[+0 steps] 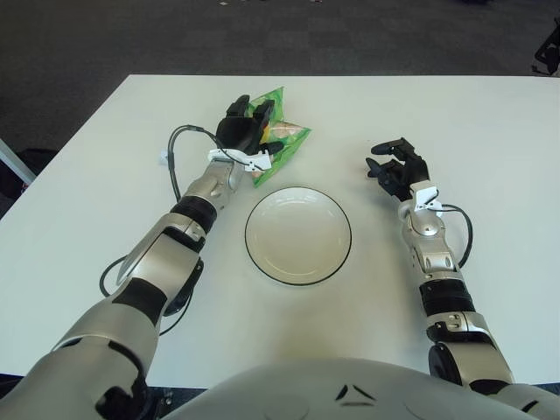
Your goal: Put the snack into the plate.
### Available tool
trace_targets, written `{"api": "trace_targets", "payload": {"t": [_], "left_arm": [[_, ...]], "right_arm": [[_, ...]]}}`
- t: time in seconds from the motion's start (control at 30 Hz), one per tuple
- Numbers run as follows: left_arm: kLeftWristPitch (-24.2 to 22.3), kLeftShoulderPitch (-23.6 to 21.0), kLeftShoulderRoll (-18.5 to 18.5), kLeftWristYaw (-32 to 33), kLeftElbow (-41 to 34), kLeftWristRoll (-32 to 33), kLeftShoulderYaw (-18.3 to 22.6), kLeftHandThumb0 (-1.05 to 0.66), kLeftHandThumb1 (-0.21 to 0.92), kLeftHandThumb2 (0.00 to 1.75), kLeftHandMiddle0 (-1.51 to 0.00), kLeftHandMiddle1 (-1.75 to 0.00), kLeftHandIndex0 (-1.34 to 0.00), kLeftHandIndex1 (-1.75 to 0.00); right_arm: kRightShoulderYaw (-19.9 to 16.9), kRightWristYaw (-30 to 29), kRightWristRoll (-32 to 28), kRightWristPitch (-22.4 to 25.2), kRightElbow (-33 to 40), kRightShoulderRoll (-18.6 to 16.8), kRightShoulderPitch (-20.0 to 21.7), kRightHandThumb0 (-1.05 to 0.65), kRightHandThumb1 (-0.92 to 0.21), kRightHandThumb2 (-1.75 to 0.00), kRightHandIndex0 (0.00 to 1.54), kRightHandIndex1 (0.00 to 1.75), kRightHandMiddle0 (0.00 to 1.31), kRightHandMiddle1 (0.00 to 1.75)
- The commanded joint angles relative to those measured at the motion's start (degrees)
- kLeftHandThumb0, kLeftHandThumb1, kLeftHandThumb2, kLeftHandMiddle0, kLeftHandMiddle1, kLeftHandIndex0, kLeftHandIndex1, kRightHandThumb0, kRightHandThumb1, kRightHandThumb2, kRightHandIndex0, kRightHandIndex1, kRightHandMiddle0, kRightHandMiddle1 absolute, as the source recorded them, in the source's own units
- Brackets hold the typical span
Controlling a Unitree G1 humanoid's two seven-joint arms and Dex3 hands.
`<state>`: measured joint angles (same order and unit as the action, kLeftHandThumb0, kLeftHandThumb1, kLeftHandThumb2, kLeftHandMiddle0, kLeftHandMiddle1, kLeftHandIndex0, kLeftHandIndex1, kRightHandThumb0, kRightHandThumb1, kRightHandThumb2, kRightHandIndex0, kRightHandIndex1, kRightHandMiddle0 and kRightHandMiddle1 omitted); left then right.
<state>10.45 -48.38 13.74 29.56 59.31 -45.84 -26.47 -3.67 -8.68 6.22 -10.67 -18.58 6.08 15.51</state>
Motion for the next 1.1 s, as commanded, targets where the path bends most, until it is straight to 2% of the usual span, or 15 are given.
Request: {"api": "trace_targets", "payload": {"t": [0.0,0.73,0.93,1.07], "left_arm": [[0.64,-0.84,0.15,-0.62,1.89,0.49,-0.69,-0.96,0.92,0.46,-0.34,-0.01,-0.4,-0.05],[6.12,2.01,-1.02,-0.47,1.1,4.1,-0.38,-0.96,0.92,0.45,-0.42,-0.03,-0.42,-0.05],[7.53,2.21,-1.8,-4.79,0.95,6.94,0.41,-0.95,0.92,0.43,-0.43,-0.02,-0.42,-0.04],[7.96,2.09,-2.21,-8.45,1.42,9.12,1.22,-0.9,0.92,0.35,-0.47,-0.03,-0.43,-0.04]], "right_arm": [[-0.08,0.01,0.49,0.62,1.38,0.47,-0.27,-0.01,-0.91,-0.14,0.73,1.21,0.47,1.25],[-0.05,0.31,0.38,1.3,1.8,0.57,-0.2,-0.01,-0.92,-0.13,0.73,1.21,0.47,1.24],[0.01,0.22,0.46,1.31,1.56,0.53,-0.05,-0.01,-0.92,-0.13,0.73,1.21,0.47,1.24],[0.05,0.15,0.52,1.25,1.44,0.52,-0.01,-0.01,-0.92,-0.13,0.73,1.21,0.47,1.24]]}}
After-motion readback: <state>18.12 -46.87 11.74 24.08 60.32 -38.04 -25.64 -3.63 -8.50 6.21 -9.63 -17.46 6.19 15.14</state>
